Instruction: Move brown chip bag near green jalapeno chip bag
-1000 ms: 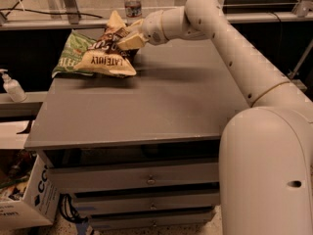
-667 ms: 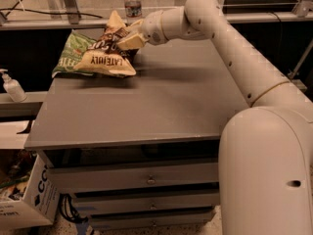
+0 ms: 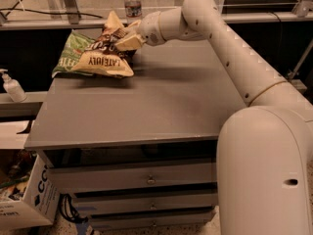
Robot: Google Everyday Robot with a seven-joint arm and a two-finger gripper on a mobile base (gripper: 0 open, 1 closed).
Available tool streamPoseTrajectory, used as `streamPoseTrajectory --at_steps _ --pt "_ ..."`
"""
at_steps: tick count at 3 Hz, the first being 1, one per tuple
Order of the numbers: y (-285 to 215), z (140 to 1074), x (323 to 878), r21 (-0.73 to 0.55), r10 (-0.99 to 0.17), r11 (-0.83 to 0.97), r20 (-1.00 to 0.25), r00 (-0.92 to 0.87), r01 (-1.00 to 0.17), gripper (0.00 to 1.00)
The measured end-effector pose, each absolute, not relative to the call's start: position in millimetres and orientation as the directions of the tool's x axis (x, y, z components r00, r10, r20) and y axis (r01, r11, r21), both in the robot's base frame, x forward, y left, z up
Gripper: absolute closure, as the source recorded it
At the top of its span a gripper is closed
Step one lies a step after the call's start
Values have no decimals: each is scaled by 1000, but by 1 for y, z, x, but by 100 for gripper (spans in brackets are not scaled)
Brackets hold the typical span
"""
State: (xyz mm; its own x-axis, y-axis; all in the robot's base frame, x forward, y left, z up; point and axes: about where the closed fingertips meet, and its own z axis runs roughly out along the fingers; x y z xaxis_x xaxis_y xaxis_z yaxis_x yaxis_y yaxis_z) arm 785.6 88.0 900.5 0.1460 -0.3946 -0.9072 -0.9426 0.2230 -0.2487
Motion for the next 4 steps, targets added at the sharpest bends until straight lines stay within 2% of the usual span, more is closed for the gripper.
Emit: streamPoseTrajectory --at_steps 2,3,4 --pt "95 897 785 -244 -393 214 -908 145 -946 12" --pt "98 896 784 -242 -392 210 -908 145 -947 0" --pt "98 896 784 -242 -392 210 -908 145 -947 0"
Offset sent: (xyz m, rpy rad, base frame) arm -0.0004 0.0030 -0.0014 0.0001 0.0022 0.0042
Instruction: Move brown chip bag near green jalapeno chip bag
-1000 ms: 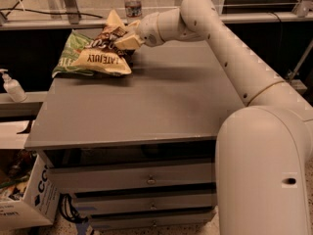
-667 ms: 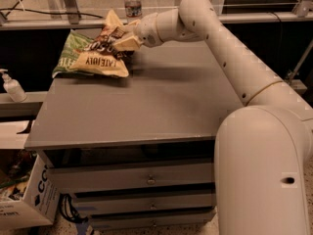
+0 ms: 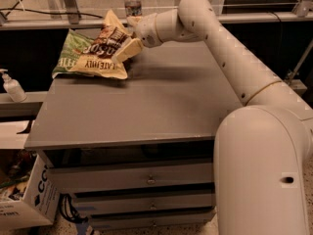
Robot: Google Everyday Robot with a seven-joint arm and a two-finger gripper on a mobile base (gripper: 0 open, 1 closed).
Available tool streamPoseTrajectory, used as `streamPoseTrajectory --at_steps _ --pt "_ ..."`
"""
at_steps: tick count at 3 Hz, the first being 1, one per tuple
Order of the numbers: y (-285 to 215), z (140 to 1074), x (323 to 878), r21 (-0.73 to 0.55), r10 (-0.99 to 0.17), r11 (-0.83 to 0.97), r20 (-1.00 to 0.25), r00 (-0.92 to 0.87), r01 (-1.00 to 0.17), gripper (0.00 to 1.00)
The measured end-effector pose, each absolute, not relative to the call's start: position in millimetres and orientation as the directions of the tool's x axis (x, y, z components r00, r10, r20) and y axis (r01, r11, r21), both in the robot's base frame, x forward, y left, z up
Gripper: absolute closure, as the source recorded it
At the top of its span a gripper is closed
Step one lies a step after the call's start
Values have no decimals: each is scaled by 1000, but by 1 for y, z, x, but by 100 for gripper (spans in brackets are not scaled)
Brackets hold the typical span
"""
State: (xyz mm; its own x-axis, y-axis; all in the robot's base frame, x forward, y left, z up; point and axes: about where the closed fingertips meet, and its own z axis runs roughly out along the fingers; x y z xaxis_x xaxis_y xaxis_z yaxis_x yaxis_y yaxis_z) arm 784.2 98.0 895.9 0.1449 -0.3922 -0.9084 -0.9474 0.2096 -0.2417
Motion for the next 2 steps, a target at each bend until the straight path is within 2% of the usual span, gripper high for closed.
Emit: streamPoseTrajectory --at_steps 2 --pt "90 920 783 -267 -388 205 -906 172 -942 0"
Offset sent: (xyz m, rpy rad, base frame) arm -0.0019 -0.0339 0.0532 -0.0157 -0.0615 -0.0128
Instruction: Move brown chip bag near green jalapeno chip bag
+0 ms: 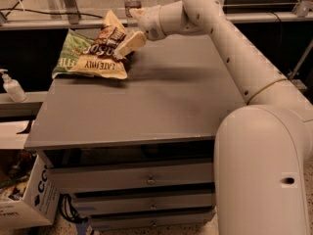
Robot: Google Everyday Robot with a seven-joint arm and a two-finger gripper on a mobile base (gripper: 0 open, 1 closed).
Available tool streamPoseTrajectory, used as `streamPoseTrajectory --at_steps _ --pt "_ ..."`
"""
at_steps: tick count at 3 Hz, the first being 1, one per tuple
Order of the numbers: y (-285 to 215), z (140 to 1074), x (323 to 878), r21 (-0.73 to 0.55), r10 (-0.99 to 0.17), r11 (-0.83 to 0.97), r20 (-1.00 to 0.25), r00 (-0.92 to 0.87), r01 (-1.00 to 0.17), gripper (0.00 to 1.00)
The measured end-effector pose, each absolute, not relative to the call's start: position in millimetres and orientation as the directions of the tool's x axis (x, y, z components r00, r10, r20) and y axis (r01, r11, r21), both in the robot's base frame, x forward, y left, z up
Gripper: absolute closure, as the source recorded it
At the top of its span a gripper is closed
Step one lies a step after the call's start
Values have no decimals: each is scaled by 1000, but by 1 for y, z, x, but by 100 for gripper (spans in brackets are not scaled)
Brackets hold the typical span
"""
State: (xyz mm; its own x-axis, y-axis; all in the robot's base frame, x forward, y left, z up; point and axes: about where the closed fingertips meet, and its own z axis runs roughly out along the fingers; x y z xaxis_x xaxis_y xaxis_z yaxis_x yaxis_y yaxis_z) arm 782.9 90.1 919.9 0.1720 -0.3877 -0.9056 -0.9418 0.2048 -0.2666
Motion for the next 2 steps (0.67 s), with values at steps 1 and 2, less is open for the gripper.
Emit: streamPoseTrajectory --at_steps 1,2 --pt "66 937 778 -309 -444 210 -876 191 -928 0" --pt "33 951 767 -347 -507 239 -841 189 -907 0"
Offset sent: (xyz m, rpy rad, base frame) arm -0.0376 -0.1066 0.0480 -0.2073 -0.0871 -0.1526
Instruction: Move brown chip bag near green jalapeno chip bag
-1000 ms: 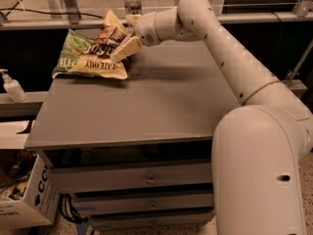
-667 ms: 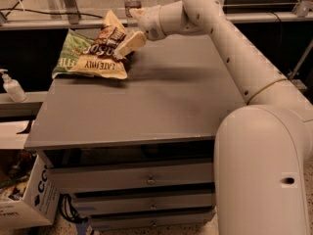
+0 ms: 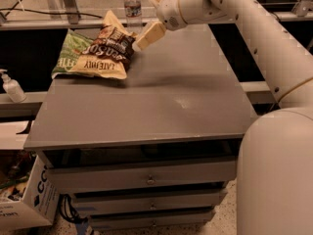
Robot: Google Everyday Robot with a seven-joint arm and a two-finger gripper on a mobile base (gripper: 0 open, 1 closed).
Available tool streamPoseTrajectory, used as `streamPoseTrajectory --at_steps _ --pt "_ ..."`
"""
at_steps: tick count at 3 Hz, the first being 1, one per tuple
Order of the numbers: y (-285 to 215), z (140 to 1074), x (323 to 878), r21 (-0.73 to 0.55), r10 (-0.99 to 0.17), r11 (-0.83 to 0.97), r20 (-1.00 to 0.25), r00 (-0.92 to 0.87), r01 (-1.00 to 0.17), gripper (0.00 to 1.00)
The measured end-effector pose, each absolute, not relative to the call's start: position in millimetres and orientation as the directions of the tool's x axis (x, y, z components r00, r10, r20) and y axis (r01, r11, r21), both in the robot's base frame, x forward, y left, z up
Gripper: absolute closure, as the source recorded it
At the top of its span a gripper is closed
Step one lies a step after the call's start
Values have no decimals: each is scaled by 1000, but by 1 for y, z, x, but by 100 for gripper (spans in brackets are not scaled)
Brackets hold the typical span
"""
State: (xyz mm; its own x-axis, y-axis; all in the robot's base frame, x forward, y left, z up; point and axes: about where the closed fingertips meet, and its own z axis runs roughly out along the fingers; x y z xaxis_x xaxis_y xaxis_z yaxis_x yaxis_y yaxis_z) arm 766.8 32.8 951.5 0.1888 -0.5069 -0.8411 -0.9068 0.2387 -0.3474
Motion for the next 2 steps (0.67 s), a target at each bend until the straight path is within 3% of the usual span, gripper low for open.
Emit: streamPoseTrajectory --at_steps 1,2 --pt "2 961 749 -372 -544 273 -820 176 -887 0" --pt "2 961 749 -371 -544 273 -820 176 -888 0"
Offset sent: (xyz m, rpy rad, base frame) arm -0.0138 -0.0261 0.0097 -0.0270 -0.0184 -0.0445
